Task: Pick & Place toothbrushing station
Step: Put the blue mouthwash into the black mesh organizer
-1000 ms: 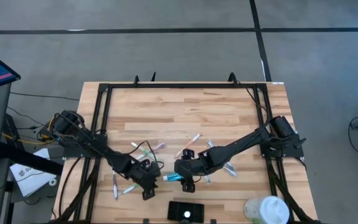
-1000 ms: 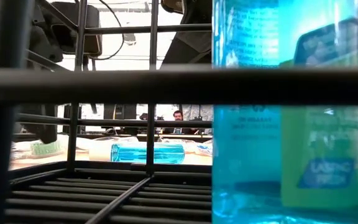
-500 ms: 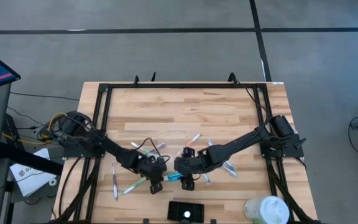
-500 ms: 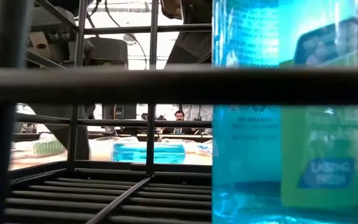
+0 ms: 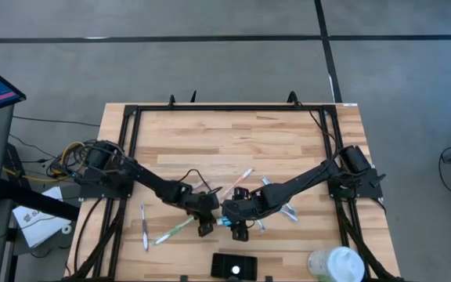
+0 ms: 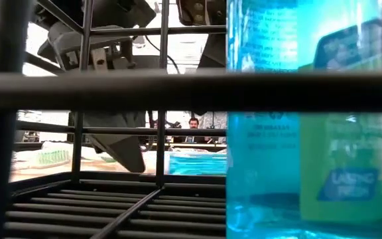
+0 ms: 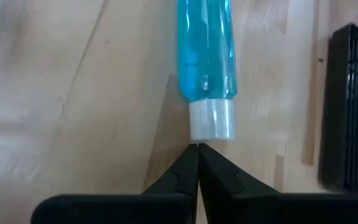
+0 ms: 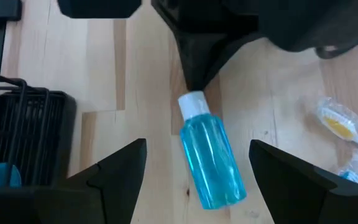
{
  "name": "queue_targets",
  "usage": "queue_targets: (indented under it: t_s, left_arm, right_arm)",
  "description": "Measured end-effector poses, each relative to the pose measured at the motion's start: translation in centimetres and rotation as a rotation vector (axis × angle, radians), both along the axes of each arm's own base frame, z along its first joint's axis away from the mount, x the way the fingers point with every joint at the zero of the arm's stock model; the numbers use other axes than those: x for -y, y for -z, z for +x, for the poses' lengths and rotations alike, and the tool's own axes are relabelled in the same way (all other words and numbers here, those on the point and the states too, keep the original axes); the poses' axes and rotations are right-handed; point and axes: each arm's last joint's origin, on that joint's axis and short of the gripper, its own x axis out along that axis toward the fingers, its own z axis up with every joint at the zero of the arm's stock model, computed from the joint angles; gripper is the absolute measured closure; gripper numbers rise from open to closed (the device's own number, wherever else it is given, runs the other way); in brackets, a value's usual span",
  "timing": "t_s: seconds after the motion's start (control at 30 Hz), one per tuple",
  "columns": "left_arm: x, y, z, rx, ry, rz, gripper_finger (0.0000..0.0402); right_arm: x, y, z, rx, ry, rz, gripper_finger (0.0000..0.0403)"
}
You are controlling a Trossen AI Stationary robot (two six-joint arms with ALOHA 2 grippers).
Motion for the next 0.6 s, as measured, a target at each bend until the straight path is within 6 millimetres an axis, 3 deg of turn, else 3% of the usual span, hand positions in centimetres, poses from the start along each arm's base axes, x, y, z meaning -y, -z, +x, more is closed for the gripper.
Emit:
queue_targets:
  t_s: [0.37,0.6]
  left_arm:
    - [-1.1,-1.3,1.6,0.076,-0.030,0.001,0.0394]
    - [0.5,-1.3,1.0,0.057,0.008,-0.016,0.0394]
  right_arm:
    - [0.4,0.4,-0.6,-0.093,-0.033,-0.006,0.0127]
    - [1.0,0.7,-1.1,-0.173,0.028,0.001,0.0127]
